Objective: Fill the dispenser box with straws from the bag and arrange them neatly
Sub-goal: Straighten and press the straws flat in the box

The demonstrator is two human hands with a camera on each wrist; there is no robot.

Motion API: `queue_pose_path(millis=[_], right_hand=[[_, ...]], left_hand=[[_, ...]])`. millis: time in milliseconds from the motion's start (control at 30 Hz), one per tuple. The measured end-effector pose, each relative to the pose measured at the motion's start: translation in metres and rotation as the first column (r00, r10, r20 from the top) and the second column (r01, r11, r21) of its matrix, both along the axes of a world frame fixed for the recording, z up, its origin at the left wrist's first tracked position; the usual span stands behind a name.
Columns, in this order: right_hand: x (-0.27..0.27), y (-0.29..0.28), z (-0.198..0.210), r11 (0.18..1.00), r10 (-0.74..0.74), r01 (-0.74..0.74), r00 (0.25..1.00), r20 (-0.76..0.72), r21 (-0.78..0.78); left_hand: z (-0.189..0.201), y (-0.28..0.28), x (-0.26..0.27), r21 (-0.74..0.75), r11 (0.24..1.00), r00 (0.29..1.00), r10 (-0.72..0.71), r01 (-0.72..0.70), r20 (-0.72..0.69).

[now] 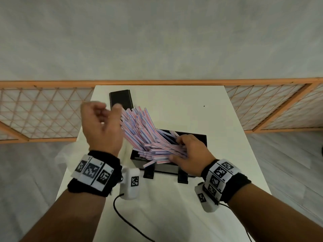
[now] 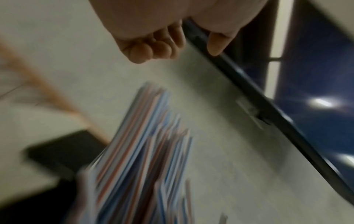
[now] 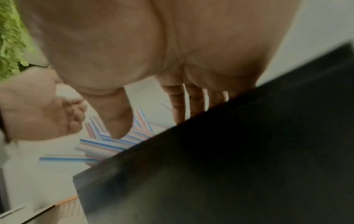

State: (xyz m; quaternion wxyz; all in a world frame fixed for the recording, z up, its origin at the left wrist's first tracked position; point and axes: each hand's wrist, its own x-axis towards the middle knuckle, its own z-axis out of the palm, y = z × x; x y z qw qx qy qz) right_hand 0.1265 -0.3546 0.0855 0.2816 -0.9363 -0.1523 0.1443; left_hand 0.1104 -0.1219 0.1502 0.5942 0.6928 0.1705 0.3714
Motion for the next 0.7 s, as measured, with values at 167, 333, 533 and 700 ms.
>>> queue_pose_path(millis=[167,333,533,700], right_hand=[[-0.003,-0.002,-0.015,0.993,-0.115,0.117,0.986,0.117,-0.009],[0.006,0.004,-0.014,0.994,-0.103,0.104,0.994,0.049,-0.026],[0.005,0.015,-0.021,0.999,0.039,-0.039,0.999,0.033,0.002],[0.008,0.017,-0.026,0.998,-0.067,0.066,0.995,0.071,0.016]], left_hand=[[-0.063,0.011,-0.001,-0.489,0.87,0.922,-0.24,0.066,-0.303],[-0.089,0.008,0.009,-0.521,0.735,0.789,-0.589,0.433,-0.175],[-0.073,0.006,0.038,-0.464,0.694,0.731,-0.669,0.55,-0.134],[-0.065,-0.006,0.047,-0.401,0.736,0.734,-0.65,0.545,-0.196]])
